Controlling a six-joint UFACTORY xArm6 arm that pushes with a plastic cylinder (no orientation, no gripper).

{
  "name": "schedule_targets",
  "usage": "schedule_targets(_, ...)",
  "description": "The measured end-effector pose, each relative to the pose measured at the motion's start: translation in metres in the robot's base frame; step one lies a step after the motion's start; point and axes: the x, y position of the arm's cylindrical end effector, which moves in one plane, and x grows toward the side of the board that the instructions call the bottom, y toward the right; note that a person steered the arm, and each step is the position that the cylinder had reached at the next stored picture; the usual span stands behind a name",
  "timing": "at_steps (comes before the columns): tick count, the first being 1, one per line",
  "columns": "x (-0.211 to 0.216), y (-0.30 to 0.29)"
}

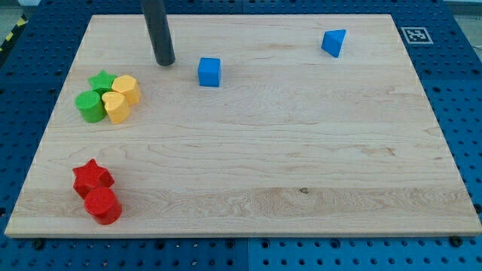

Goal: Move the cube parallel to the hexagon

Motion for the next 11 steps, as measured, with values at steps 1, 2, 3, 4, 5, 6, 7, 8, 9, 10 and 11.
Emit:
schedule_targets(1, -0.012, -0.01)
schedule_targets(2, -0.013, -0.021)
schedule_targets(3, -0.009, -0.028)
schedule_targets(4, -0.009, 0.022)
schedule_targets(5, -0.004, 0.098)
schedule_targets(6, 0.024, 0.109)
schedule_targets(7, 0.048, 0.087)
schedule_targets(8, 0.048, 0.085)
schedule_targets(9, 0.049, 0.085)
schedule_targets(10, 0.058, 0.078)
schedule_targets(11, 0.059, 0.078)
